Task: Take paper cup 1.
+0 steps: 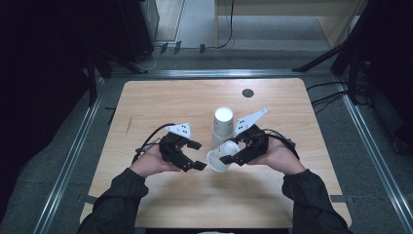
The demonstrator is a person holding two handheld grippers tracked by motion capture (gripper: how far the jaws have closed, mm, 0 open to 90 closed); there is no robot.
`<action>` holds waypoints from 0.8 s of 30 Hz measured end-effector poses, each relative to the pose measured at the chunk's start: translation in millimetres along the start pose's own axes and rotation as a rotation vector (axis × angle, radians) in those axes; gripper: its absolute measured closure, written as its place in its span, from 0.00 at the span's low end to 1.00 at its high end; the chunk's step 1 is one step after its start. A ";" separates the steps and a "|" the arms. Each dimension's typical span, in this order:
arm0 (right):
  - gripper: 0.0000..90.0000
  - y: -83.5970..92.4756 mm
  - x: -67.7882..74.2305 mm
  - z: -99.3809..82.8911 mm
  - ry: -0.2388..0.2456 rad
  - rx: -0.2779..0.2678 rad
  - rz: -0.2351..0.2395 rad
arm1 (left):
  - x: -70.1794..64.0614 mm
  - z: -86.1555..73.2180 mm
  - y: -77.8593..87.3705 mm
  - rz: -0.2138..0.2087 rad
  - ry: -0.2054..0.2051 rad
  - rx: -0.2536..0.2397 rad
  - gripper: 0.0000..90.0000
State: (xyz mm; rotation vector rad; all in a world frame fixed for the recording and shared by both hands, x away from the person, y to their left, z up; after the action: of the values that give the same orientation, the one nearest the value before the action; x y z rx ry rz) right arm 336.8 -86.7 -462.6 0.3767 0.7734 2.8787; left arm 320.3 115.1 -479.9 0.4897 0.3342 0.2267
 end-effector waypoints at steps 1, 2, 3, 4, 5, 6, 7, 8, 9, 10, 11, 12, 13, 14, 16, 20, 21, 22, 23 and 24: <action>0.39 -1.9 0.1 -0.6 0.002 -0.005 0.006 | -0.7 0.1 -1.7 -0.002 -0.006 -0.004 0.18; 0.39 -1.9 0.1 -0.6 0.002 -0.005 0.006 | -0.9 -0.3 -2.7 0.005 -0.010 -0.003 0.18; 0.39 -3.6 0.3 -1.4 0.000 -0.012 0.009 | -0.9 -2.0 -5.2 0.001 -0.006 -0.005 0.18; 0.39 -4.8 0.8 -1.9 -0.005 -0.020 0.014 | -0.4 -2.6 -6.2 -0.003 -0.008 -0.002 0.18; 0.39 -4.8 0.8 -1.9 -0.005 -0.020 0.014 | -0.4 -2.6 -6.2 -0.003 -0.008 -0.002 0.18; 0.40 -7.2 1.7 -3.0 -0.013 -0.028 0.027 | 0.2 -4.2 -9.4 -0.014 -0.009 0.007 0.18; 0.39 -8.3 2.4 -3.7 -0.012 -0.027 0.032 | 0.3 -4.7 -10.6 -0.019 -0.010 0.005 0.18; 0.39 -9.1 2.9 -4.2 -0.010 -0.026 0.030 | 0.6 -5.3 -12.1 -0.023 -0.014 0.007 0.18; 0.39 -10.0 3.4 -4.8 -0.007 -0.027 0.034 | 0.6 -6.0 -13.7 -0.032 -0.016 0.005 0.18; 0.39 -10.8 4.2 -5.2 -0.009 -0.032 0.038 | 0.7 -7.0 -15.2 -0.040 -0.014 0.007 0.18; 0.39 -10.8 4.2 -5.2 -0.009 -0.032 0.038 | 0.7 -7.0 -15.2 -0.040 -0.014 0.007 0.18; 0.39 -11.3 5.1 -5.5 -0.016 -0.042 0.048 | 0.9 -9.1 -19.3 -0.055 -0.012 0.005 0.18; 0.39 -11.4 5.2 -5.5 -0.018 -0.043 0.049 | 0.7 -9.8 -20.7 -0.057 -0.010 0.006 0.18; 0.39 -11.7 5.2 -5.5 -0.020 -0.044 0.051 | 0.1 -11.0 -23.3 -0.066 -0.014 0.008 0.18; 0.39 -12.3 5.0 -5.3 -0.024 -0.049 0.058 | -0.8 -12.3 -27.3 -0.065 -0.019 0.013 0.18; 0.39 -13.3 7.6 -3.6 -0.033 -0.059 0.083 | -2.6 -12.5 -33.8 -0.093 -0.025 0.006 0.18; 0.39 -13.5 8.4 -3.0 -0.033 -0.062 0.088 | -3.3 -12.3 -34.7 -0.106 -0.023 0.000 0.18; 0.39 -13.7 9.1 -2.4 -0.032 -0.066 0.092 | -3.7 -12.0 -35.3 -0.113 -0.025 -0.006 0.18; 0.39 -13.8 9.8 -1.9 -0.035 -0.067 0.098 | -3.9 -11.8 -35.8 -0.115 -0.027 -0.009 0.18; 0.39 -13.9 10.4 -1.5 -0.038 -0.069 0.102 | -4.2 -11.8 -36.0 -0.121 -0.028 -0.012 0.19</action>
State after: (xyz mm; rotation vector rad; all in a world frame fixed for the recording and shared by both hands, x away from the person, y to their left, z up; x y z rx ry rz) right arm 327.3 -73.3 -468.8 0.4740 0.6651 2.9737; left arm 317.0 87.9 -506.4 0.4588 0.3340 0.1046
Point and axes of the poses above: each handheld gripper's, and its own axes: y roughly backward along the jaws, z roughly out of its top, x roughly to its left, the point moved 4 cm from there along -y, roughly forward along the jaws, and after that the axes turned 11 degrees about -x, right-handed, at the moved point
